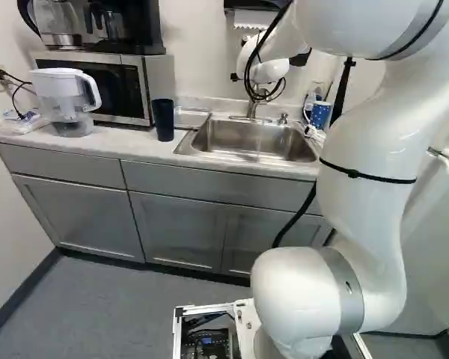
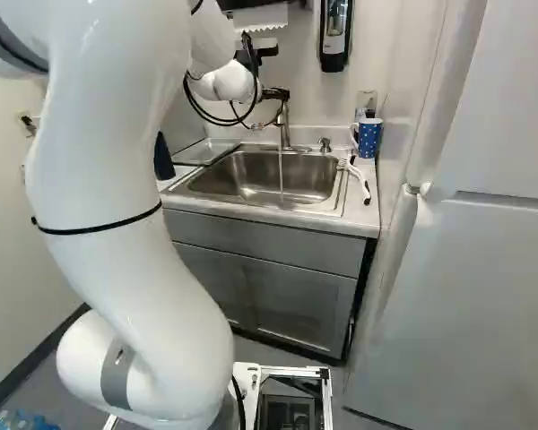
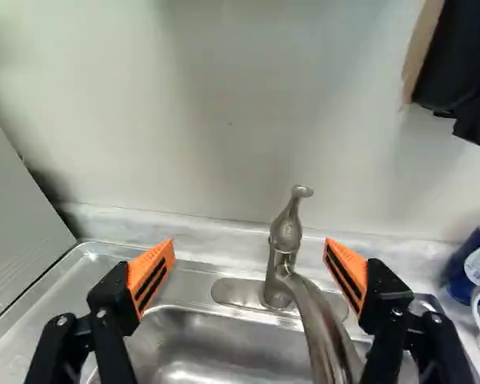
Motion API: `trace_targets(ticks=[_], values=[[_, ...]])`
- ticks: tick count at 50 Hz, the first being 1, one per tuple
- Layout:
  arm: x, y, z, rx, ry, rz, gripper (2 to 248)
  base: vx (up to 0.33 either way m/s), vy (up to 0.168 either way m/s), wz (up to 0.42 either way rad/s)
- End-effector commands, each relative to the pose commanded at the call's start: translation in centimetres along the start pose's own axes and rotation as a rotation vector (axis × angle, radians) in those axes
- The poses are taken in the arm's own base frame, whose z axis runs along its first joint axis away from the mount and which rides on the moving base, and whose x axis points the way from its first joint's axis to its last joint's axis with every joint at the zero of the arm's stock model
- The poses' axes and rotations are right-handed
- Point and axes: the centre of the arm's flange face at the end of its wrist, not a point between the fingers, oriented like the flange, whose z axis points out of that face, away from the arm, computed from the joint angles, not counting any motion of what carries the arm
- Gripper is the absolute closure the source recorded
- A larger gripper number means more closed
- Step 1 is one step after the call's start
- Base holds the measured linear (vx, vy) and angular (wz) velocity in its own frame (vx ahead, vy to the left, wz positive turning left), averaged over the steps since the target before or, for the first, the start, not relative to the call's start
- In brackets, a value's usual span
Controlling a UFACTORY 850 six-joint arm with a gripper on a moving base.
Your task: Rinse the cup and place it in the tray
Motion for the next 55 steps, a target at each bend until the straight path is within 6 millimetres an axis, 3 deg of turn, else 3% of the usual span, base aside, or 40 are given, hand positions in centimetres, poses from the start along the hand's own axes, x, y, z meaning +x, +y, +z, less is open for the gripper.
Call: trace_targets(ticks=[55], values=[[-2.8, 4.2, -10.4, -0.081, -0.073, 0.022, 3, 0.0, 0.0, 0.0]])
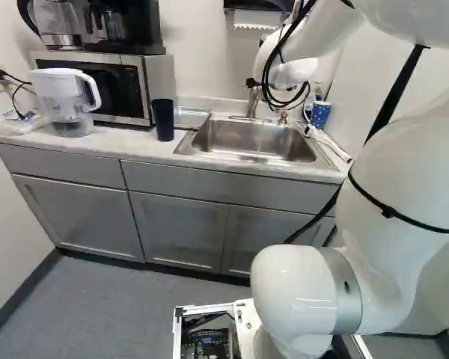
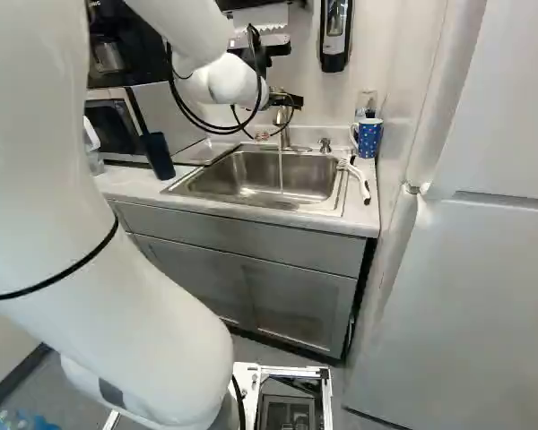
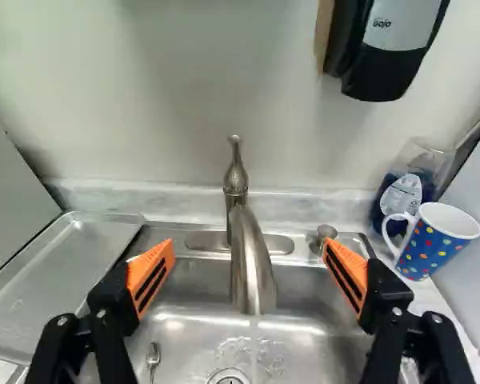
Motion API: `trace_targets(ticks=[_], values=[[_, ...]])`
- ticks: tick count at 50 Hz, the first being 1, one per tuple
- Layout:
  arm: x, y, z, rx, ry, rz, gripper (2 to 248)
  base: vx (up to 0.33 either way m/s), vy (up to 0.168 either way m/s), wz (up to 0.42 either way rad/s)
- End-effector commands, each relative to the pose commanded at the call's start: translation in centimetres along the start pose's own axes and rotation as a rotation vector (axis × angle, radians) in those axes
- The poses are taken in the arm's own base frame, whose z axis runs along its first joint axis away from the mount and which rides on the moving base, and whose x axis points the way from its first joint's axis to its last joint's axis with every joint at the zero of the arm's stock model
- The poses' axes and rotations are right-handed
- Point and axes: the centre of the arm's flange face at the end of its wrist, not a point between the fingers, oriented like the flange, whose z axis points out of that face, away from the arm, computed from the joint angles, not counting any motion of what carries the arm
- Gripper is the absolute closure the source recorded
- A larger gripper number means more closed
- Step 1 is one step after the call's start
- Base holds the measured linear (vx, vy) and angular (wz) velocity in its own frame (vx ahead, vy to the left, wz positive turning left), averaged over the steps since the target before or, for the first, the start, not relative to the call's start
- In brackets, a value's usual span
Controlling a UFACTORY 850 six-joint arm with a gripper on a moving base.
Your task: Rinse the cup and place it in the tray
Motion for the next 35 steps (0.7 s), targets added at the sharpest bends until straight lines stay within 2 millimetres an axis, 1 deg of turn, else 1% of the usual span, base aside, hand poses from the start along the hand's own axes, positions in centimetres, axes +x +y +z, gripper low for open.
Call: trace_targets(ticks=[35], values=[[-4.3, 0.9, -6.5, -0.018, -0.202, 0.008, 3, 0.0, 0.0, 0.0]])
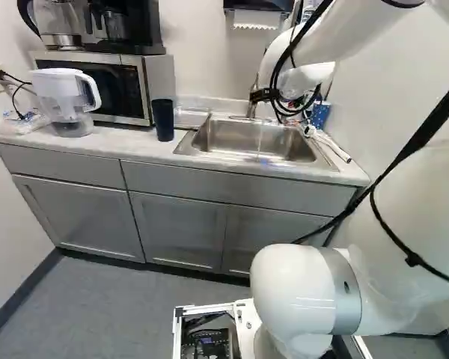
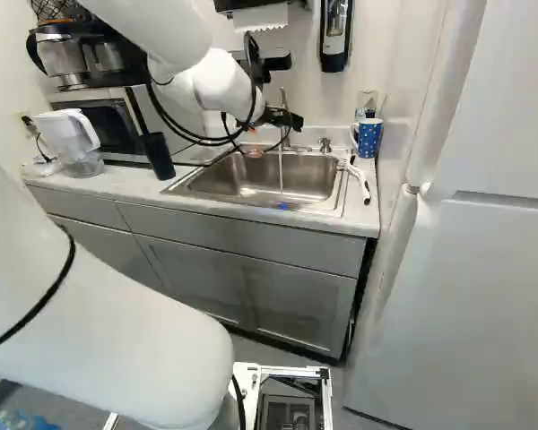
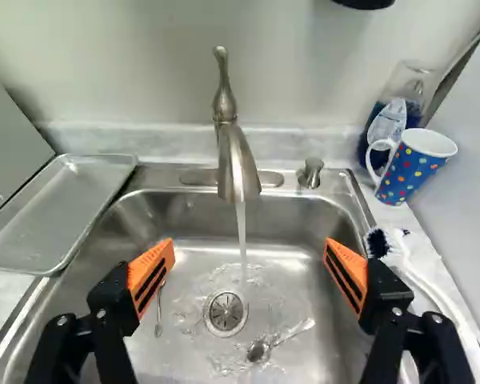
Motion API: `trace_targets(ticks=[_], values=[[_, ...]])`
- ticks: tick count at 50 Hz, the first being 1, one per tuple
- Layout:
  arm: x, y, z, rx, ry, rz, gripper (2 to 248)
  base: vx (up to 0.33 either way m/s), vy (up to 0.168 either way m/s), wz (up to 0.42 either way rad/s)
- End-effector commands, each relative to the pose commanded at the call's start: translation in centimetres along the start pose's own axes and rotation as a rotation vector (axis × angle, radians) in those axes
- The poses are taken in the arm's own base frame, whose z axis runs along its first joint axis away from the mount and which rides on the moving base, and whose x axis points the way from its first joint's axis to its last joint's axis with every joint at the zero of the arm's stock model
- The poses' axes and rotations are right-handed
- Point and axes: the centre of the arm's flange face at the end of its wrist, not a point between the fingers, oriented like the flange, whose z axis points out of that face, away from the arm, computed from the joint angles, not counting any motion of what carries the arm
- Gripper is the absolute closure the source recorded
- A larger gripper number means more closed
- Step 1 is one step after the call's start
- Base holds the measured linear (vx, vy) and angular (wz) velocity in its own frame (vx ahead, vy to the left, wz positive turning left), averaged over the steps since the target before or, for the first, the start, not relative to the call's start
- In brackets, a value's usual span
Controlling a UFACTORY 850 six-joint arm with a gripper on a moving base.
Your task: Rinse the cup and place it in the tray
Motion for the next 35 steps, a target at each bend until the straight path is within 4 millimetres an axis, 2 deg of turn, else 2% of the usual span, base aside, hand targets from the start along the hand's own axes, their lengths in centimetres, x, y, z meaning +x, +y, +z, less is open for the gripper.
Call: trace_targets(ticks=[16, 35], values=[[-2.1, 0.2, -1.6, -0.005, -0.11, 0.003, 3, 0.0, 0.0, 0.0], [-3.7, 0.2, -2.0, -0.005, -0.279, 0.004, 3, 0.0, 0.0, 0.0]])
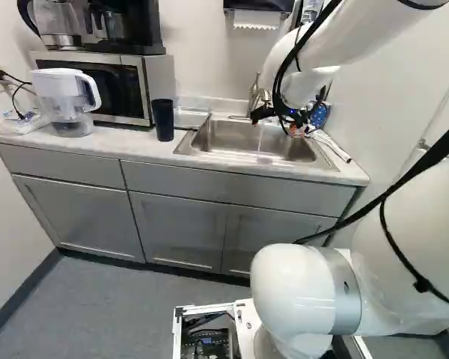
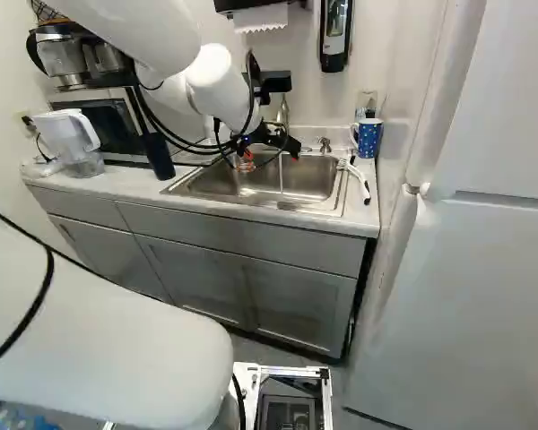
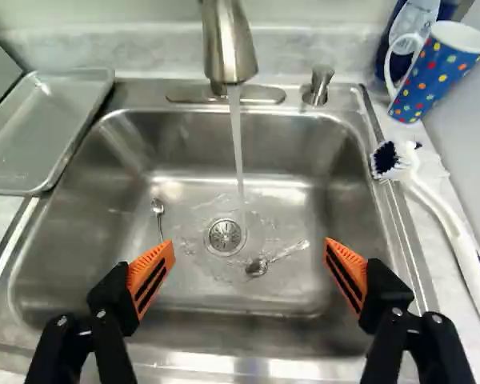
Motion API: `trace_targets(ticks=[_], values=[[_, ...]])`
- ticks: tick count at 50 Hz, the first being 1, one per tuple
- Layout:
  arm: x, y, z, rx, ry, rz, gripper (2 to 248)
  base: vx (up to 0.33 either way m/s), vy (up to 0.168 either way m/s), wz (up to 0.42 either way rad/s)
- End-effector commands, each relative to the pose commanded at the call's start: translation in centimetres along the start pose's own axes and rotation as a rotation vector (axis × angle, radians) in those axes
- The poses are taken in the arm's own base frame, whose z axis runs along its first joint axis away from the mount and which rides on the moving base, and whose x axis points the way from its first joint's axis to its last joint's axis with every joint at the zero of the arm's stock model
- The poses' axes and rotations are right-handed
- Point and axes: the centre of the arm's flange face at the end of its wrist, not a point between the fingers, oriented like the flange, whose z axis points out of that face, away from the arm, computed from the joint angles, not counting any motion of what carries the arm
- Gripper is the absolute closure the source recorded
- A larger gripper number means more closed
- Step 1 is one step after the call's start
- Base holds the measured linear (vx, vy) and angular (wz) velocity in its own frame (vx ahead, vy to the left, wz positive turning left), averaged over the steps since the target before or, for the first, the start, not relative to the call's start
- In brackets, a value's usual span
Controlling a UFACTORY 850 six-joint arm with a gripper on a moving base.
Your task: Rinse the cup and place it in the tray
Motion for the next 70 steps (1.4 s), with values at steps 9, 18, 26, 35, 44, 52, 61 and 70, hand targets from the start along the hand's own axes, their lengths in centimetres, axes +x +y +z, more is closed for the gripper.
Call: trace_targets(ticks=[9, 18, 26, 35, 44, 52, 61, 70], values=[[-0.8, 0.0, 0.0, 0.0, -0.094, 0.0, 3, 0.0, 0.0, 0.0], [-1.0, 0.0, -0.1, 0.0, -0.114, 0.0, 3, 0.0, 0.0, 0.0], [-1.1, -0.2, -0.1, 0.003, -0.114, -0.004, 3, 0.0, 0.0, 0.0], [-1.0, -1.2, 0.0, 0.021, -0.114, -0.024, 3, 0.0, 0.0, 0.0], [-0.9, -2.7, 0.1, 0.045, -0.115, -0.051, 3, 0.0, 0.0, 0.0], [-0.7, -4.0, 0.2, 0.067, -0.117, -0.076, 3, 0.0, 0.0, 0.0], [-0.6, -5.4, 0.2, 0.091, -0.118, -0.103, 3, 0.0, 0.0, 0.0], [-0.5, -6.9, 0.3, 0.115, -0.119, -0.13, 3, 0.0, 0.0, 0.0]])
